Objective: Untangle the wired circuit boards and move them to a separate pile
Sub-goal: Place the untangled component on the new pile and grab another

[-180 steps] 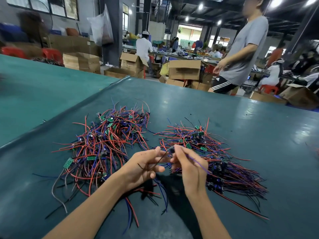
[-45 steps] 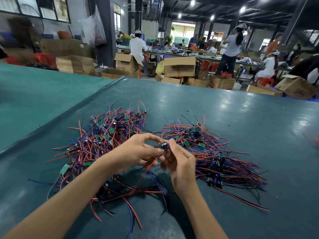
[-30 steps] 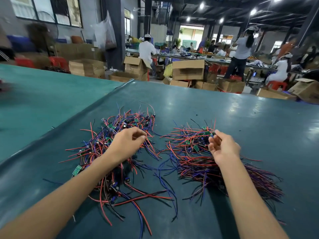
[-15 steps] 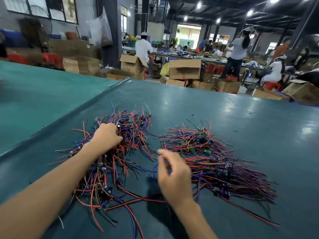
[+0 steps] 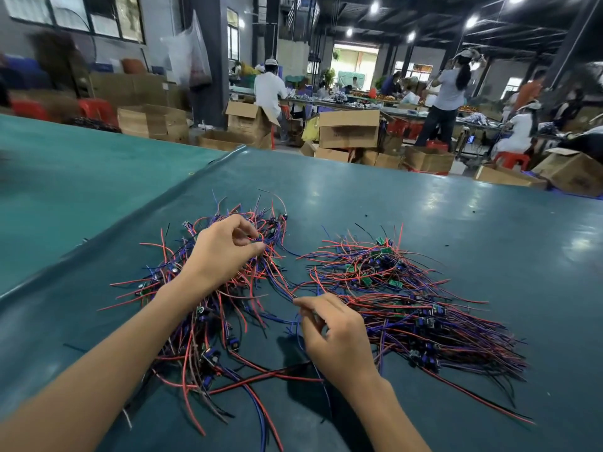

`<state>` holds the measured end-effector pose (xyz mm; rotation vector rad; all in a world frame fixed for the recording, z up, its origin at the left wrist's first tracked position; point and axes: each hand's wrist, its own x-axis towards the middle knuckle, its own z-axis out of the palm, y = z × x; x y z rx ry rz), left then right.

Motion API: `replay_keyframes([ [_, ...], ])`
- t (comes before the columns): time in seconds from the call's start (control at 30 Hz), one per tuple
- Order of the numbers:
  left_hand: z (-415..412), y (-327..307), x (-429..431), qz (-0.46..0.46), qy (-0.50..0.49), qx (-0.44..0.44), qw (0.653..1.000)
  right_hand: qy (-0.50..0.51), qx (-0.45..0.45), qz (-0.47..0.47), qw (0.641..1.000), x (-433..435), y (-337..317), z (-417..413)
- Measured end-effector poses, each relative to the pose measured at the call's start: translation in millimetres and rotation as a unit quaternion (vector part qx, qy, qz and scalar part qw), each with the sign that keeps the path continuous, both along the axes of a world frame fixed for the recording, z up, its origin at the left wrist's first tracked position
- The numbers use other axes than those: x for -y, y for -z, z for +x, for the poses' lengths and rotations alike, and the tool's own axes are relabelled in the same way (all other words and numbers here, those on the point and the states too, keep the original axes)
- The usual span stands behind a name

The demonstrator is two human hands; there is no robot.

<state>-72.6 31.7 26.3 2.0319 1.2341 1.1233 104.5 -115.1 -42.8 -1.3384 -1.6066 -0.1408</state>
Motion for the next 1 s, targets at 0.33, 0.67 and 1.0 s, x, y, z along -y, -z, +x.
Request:
replay_keyframes([
  [0.33,31.7,-8.5,47.5,-0.325,0.305,0.521,0.728,-0.064,-0.3,-0.079,0.948,-1.8,-3.3,-3.0],
  [0.67,48.9,28.7,55.6,-0.344,0.284,0.613,0.653,-0.076,-0.456,-0.105,0.88,-0.1,-12.7,2.7],
  [1.0,51.5,47.3,73.2,-0.11,0.3,0.334,0.887,-0.161,-0.483,-0.098,0.855,-2.9,-17.0,-0.7],
])
